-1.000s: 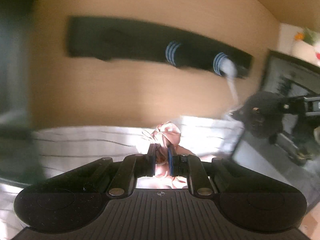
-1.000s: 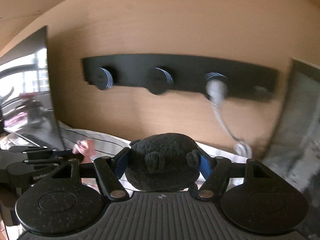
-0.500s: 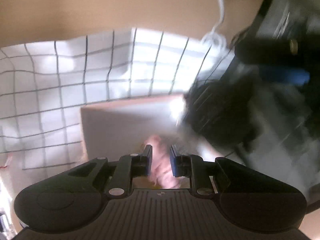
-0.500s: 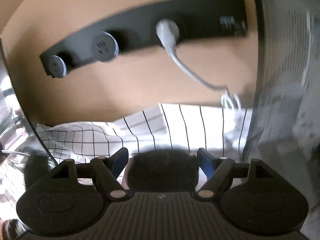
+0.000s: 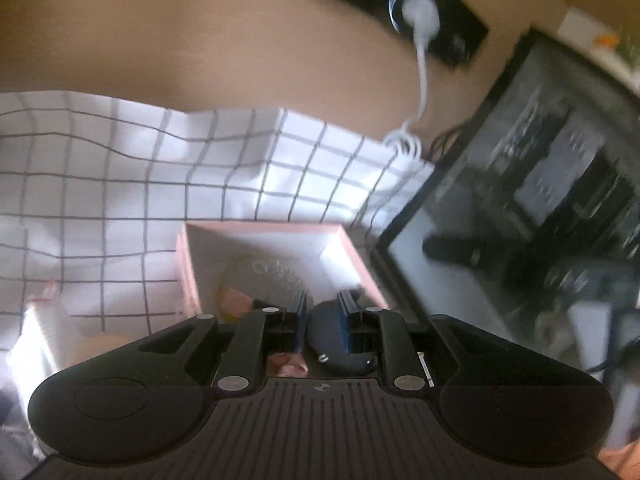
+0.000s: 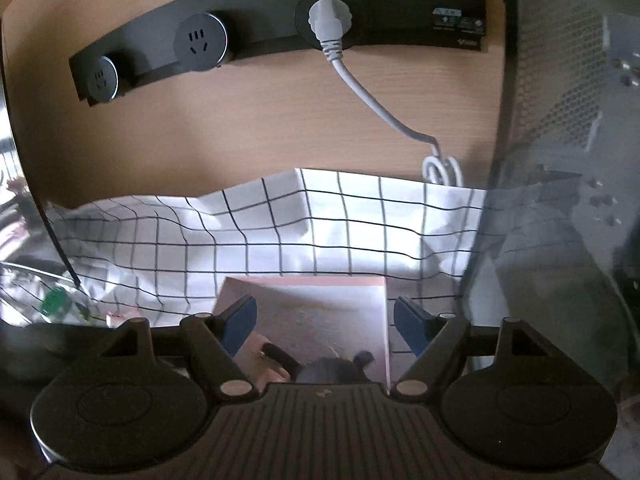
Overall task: Organize soft objects
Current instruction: 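Carry scrunchie and plush mouse into the pink box and open both tools, then grasp the black eye mask with the left tool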
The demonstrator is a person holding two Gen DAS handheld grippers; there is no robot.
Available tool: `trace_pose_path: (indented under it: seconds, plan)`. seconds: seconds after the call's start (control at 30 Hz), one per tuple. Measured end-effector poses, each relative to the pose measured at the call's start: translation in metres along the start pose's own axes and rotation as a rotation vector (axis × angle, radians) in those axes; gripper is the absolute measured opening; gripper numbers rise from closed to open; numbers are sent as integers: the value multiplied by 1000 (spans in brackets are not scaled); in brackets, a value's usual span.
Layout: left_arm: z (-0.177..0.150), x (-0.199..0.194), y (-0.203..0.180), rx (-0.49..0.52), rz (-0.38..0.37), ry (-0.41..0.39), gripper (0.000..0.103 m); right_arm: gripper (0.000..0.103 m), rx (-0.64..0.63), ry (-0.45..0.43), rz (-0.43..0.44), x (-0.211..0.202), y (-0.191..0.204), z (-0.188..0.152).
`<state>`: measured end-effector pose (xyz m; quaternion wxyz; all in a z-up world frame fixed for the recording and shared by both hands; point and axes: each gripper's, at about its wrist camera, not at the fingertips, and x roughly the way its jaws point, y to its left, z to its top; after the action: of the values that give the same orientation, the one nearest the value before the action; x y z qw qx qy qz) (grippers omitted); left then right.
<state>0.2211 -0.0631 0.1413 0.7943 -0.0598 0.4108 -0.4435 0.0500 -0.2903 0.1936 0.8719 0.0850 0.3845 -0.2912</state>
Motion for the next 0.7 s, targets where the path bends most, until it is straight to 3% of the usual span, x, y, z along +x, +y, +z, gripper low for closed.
trace_pose_path:
  seconds: [0.13, 0.2, 0.43, 0.57, 0.63, 0.67, 0.7]
  plan:
    - [-10, -38, 22, -54, 26, -75, 19, 76, -59, 18, -13, -4, 8, -18]
    - [-21, -58, 39, -68, 80, -119, 19, 76, -86, 30, 8, -4, 17, -26]
    - [-65, -132, 132, -234, 362, -183, 19, 76, -244, 43, 145, -7, 88, -51]
    - [-94, -158, 172, -346, 437, -175, 19, 76, -311, 55, 281, -13, 139, -69]
    - [-109, -161, 181, -377, 437, -152, 19, 67, -351, 55, 336, -16, 165, -80]
    - [-117, -161, 183, -390, 430, -142, 19, 47, -397, 53, 363, -18, 181, -89]
    - [-125, -162, 186, -401, 421, -133, 19, 33, -440, 59, 382, -19, 196, -97]
